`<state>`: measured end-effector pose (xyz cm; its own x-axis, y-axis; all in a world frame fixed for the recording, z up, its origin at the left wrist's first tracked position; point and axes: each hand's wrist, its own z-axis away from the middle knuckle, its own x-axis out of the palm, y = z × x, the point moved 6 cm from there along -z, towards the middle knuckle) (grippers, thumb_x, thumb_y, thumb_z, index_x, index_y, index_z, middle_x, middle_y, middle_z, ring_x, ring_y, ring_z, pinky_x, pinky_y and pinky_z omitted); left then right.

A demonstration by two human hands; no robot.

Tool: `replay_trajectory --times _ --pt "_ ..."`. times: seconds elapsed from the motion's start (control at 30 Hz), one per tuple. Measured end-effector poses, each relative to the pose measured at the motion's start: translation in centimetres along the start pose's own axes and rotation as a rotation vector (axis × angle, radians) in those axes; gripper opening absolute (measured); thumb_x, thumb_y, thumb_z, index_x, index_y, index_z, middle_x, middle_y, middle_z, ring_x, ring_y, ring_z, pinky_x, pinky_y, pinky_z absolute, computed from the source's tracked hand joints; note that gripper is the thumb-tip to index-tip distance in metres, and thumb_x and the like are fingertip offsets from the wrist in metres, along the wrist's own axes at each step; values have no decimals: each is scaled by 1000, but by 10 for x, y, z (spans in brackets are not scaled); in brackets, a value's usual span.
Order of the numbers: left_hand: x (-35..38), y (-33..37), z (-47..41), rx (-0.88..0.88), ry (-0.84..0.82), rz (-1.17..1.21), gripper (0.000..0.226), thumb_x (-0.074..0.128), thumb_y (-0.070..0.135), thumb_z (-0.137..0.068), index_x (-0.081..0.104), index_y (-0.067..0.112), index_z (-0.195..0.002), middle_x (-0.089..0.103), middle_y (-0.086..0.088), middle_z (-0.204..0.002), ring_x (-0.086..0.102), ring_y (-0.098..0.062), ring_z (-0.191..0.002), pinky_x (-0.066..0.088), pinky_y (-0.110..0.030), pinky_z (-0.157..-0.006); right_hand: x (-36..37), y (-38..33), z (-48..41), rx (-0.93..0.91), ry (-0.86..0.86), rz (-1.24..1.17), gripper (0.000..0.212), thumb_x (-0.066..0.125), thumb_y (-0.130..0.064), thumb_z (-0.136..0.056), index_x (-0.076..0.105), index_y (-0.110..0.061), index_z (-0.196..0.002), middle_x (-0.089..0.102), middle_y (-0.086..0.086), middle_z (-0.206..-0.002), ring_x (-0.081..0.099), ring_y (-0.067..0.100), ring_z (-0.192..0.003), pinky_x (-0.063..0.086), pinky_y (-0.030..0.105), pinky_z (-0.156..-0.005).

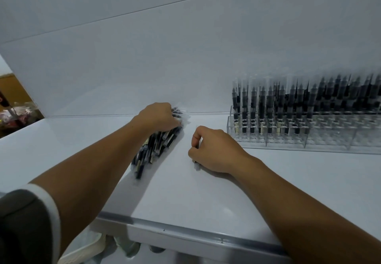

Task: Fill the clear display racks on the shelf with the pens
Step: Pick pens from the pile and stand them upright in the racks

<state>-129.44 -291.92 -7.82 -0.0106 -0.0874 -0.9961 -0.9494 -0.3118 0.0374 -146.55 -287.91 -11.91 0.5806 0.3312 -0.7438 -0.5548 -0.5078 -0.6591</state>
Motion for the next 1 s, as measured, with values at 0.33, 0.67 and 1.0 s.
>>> replay_trajectory --times 0.33,0.67,1.0 --pt "-34 -38 30 -80 89 571 7 54 18 -89 59 19 -94 71 3 -64 55 -12 -58 43 -26 -55 -4 0 -1 -4 33 -79 11 53 -25 -86 45 -27 -94 71 -9 -67 60 10 -96 48 29 -74" --pt "-38 -39 92 48 168 1338 18 54 21 -97 63 19 -113 66 8 -68 37 -4 -41 28 -13 -36 -37 -34 16 -157 258 -93 26 56 -29 -91 35 -36 -106 68 -6 -72 59 5 -61 44 27 -56" --pt "-4 90 96 338 -155 1869 34 66 30 -79 66 16 -110 66 2 -86 38 -6 -42 31 -16 -35 -135 30 91 -81 554 -246 20 63 -20 -92 53 -34 -102 65 5 -73 65 21 -72 55 40 -67"
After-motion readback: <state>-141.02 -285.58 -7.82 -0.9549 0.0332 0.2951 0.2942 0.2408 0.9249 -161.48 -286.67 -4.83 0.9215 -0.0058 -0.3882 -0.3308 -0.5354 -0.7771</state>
